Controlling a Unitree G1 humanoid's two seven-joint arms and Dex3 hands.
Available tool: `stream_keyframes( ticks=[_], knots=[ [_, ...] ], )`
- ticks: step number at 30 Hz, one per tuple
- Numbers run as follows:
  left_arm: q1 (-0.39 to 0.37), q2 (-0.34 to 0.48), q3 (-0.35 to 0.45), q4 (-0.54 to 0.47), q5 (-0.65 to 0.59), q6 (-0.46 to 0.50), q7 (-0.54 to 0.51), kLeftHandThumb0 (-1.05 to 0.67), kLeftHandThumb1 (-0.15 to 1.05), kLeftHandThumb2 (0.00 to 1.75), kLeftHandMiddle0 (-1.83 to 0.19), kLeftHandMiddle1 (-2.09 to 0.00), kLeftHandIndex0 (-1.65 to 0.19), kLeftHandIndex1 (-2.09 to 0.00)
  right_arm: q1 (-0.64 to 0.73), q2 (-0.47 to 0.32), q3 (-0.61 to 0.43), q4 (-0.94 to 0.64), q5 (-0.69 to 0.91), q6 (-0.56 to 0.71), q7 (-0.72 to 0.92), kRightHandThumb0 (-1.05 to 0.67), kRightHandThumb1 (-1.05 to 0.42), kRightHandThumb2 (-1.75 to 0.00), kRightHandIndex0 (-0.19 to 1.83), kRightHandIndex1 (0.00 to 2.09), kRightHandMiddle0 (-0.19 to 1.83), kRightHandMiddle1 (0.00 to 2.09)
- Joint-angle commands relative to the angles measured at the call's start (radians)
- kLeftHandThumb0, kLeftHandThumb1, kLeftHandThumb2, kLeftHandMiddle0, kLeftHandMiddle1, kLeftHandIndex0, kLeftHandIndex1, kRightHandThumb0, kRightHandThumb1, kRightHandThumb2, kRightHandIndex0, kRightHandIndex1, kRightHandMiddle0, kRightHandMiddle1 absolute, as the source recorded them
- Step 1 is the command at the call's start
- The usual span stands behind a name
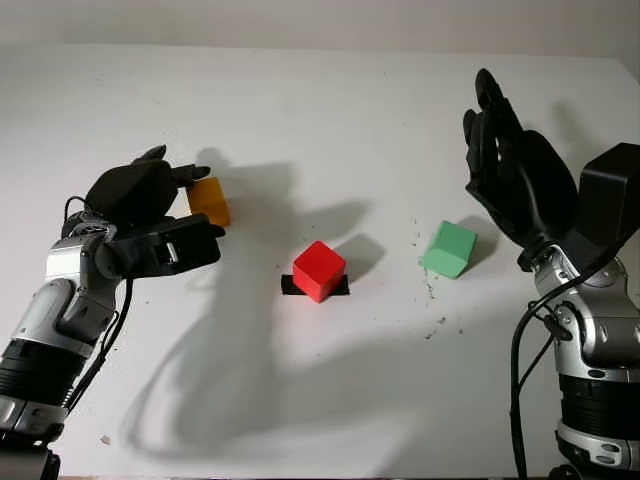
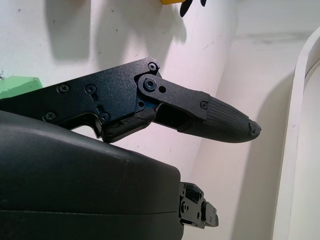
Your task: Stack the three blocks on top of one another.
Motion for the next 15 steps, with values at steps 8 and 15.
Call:
stream_keyframes(
  ticks=[8, 15],
  knots=[
    [0.033, -0.020, 0.037, -0.020, -0.071, -0.052, 0.059, -0.44, 0.98, 0.06, -0.23, -0.06, -0.37, -0.98, 0.017, -0.009, -0.007, -0.021, 0.003, -0.018, 0.007, -0.73, -1.05, -0.80, -0.19, 0.00, -0.19, 0.00],
    [0.051, -0.025, 0.069, -0.025, -0.139, -0.129, 0.080, -0.30, 1.05, 0.08, -0.31, -0.07, -0.28, -1.26, 0.012, -0.013, -0.019, -0.022, 0.014, -0.009, 0.015, -0.74, -1.05, -0.77, -0.19, 0.00, -0.19, 0.00]
  ],
)
